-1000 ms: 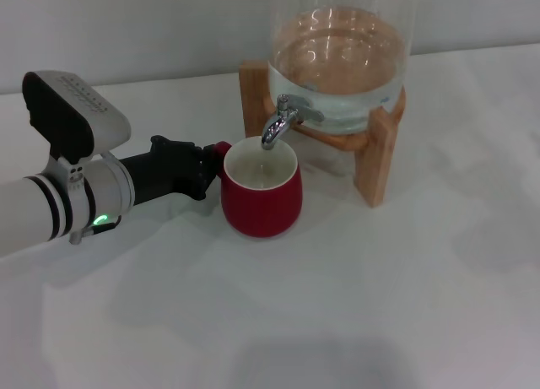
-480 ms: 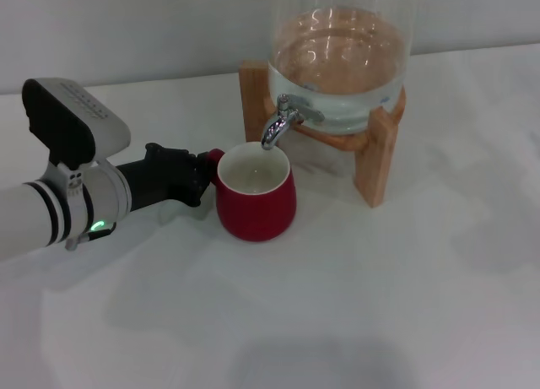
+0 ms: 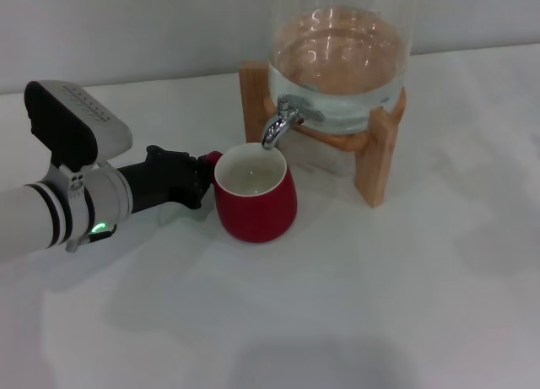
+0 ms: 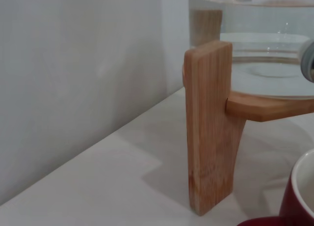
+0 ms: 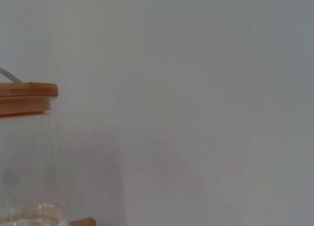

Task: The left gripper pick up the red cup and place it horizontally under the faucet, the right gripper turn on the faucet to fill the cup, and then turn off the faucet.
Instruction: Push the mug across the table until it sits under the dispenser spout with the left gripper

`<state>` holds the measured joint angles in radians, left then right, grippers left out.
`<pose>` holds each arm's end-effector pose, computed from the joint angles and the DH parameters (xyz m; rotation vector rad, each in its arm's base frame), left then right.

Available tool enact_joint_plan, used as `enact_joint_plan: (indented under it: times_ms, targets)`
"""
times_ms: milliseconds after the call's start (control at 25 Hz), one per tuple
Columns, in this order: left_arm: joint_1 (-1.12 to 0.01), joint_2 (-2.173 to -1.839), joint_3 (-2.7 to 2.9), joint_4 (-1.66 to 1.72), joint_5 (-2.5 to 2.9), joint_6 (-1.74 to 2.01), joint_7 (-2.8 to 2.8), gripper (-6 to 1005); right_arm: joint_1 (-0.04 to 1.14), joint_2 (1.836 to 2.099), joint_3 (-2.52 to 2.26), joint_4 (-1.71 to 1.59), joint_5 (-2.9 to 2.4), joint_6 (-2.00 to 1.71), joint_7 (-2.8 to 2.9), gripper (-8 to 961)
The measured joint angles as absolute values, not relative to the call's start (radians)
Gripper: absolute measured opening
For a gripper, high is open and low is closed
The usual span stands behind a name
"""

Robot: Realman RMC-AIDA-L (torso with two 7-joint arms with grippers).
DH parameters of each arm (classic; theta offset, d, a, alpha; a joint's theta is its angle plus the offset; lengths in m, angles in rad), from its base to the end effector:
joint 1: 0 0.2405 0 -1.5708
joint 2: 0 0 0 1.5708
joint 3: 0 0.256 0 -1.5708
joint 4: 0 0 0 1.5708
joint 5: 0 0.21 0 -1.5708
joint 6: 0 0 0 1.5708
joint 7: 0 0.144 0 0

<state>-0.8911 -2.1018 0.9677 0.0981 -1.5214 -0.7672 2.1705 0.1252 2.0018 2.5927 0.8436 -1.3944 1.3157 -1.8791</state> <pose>-0.2261 0.4037 -0.1057 -2.5530 -0.4608 -0.2918 0.3754 0.2705 0.1630 -1.7661 0.6236 0.7446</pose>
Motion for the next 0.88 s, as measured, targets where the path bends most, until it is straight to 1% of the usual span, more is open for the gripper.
enact_joint_plan:
  times_ms: [520, 720, 880]
  targets:
    - [-0.881, -2.100, 0.964, 0.109, -1.564, -0.764, 2.117, 101, 0.124, 2.002, 2.594, 0.844, -1.385, 1.316, -1.879, 719]
    - [-0.880, -2.099, 0.963, 0.109, -1.564, -0.762, 2.117, 252, 0.125, 2.002, 2.594, 0.844, -1.385, 1.316, -1.879, 719]
    - [-0.880, -2.099, 0.965, 0.109, -1.565, -0.762, 2.117, 256, 0.125, 2.002, 2.594, 0.844, -1.385, 1.316, -1.879, 719]
